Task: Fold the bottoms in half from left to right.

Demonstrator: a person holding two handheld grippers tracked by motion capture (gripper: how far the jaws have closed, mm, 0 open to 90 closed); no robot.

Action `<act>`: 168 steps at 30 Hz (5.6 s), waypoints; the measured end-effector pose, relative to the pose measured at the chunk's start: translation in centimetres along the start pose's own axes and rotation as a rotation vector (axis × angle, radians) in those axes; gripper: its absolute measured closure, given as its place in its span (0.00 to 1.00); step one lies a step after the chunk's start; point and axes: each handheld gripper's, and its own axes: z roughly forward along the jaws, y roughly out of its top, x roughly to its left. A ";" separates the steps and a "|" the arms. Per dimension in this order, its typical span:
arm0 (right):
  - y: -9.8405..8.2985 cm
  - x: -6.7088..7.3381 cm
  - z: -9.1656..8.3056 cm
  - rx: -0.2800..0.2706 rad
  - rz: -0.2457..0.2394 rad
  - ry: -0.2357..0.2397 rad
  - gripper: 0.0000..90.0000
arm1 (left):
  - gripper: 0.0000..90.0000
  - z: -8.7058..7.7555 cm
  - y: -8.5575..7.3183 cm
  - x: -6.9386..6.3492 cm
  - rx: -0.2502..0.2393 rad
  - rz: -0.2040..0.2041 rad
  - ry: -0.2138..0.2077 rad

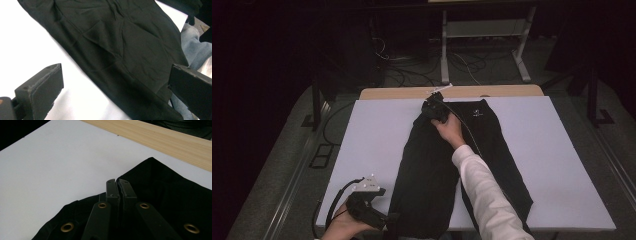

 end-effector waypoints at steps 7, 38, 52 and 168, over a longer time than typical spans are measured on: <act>0.1 -0.2 -0.2 -0.006 0.004 -0.003 0.96 | 0.06 0.0 -0.5 0.3 0.026 -0.010 -0.027; 0.3 0.2 -0.4 -0.029 -0.005 0.001 0.96 | 0.79 0.9 -0.8 -0.1 0.035 0.224 -0.058; 0.3 0.3 -0.6 -0.033 -0.004 0.005 0.96 | 0.99 0.9 -0.4 0.6 0.032 0.172 -0.094; -0.3 -12.5 -10.9 0.033 0.016 -0.128 0.95 | 0.99 13.7 15.2 -10.2 -0.188 0.208 -0.497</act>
